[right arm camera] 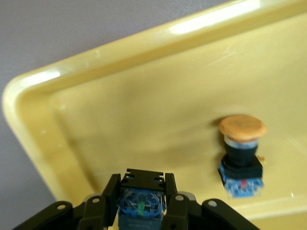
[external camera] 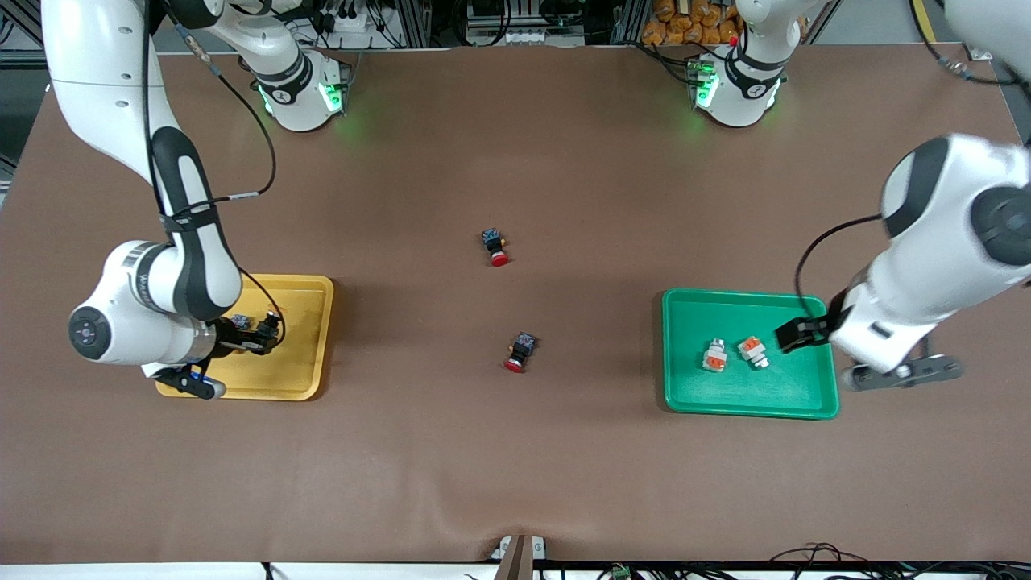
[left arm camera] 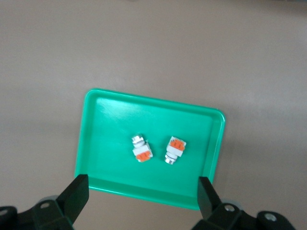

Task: Place green and yellow buttons in trays
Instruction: 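Release the green button while the right gripper carries the yellow button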

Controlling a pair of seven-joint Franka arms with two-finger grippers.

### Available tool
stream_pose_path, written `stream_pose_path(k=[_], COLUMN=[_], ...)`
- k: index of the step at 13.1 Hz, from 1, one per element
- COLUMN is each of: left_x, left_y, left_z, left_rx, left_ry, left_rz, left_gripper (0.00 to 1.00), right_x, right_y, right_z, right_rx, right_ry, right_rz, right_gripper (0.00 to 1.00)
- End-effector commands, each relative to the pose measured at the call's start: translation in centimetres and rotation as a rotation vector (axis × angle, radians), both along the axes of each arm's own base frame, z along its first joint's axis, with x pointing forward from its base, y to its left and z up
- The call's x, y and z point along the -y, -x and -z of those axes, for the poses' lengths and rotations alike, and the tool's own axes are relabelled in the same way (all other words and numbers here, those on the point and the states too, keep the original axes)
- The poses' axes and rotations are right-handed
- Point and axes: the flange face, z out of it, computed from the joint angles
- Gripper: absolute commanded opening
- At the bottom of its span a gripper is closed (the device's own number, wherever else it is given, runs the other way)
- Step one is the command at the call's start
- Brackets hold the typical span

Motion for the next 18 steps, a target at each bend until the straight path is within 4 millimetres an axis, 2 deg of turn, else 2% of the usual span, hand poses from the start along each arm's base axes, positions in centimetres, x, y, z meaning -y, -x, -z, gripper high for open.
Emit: stream_pose_path(k=[1,2,3,4,5,6,8,9,10,11,12,13,15,16,18], left_x=[0.0,-0.4,-1.2,-1.5,-1.6,-1.5,-2.3,-2.0,-2.3,-2.0,-2.6,-3.0,-3.9,-4.7,-4.3], left_y=[3.1,3.7,4.3,4.9,5.0,5.2,6.1,6.9,7.7,8.5,9.4,10.3,12.5,13.1,14.6], left_z=[-5.7,-6.4,-7.9,-9.3,-9.4,-9.3,-10.5,-10.3,-9.9,-9.8,-10.2,-10.0,-8.9,-8.5,-8.9], left_rx=[0.029,0.016,0.024,0.037,0.03,0.01,0.014,-0.005,-0.023,-0.028,-0.026,-0.035,-0.069,-0.079,-0.076], left_ry=[-0.06,-0.06,-0.049,-0.032,-0.015,0.005,0.02,0.061,0.088,0.077,0.058,0.048,0.07,0.082,0.082], left_rz=[0.001,0.012,0.031,0.052,0.055,0.06,0.043,0.035,0.023,0.016,0.0,-0.003,-0.019,-0.026,-0.009], left_gripper=[1.0,1.0,1.0,1.0,1.0,1.0,1.0,1.0,1.0,1.0,1.0,1.0,1.0,1.0,1.0], right_x=[1.2,1.1,1.0,1.1,0.8,0.8,0.9,0.7,0.5,0.3,-0.3,-0.7,-0.6,-0.5,0.2], right_y=[1.3,1.4,1.4,1.4,1.4,1.4,1.3,1.1,0.7,-0.2,-1.0,-2.1,-4.2,-5.1,-6.2], right_z=[1.0,1.2,1.6,1.8,2.2,2.4,2.2,1.8,0.8,-1.0,-2.7,-4.7,-10.4,-13.6,-19.7], right_rx=[0.006,0.003,-0.002,-0.002,-0.003,-0.002,0.001,0.003,0.017,0.044,0.062,0.102,0.195,0.184,0.131], right_ry=[-0.007,-0.007,-0.006,-0.005,-0.004,-0.004,-0.005,-0.005,-0.008,-0.014,-0.016,-0.016,-0.022,-0.037,-0.031], right_rz=[-0.032,-0.033,-0.035,-0.031,-0.034,-0.03,-0.024,-0.017,-0.019,-0.029,-0.044,-0.055,-0.073,-0.087,-0.13], right_gripper=[0.0,0.09,0.1,0.24,0.73,1.0,1.0,1.0,1.0,1.0,1.0,1.0,1.0,1.0,1.0])
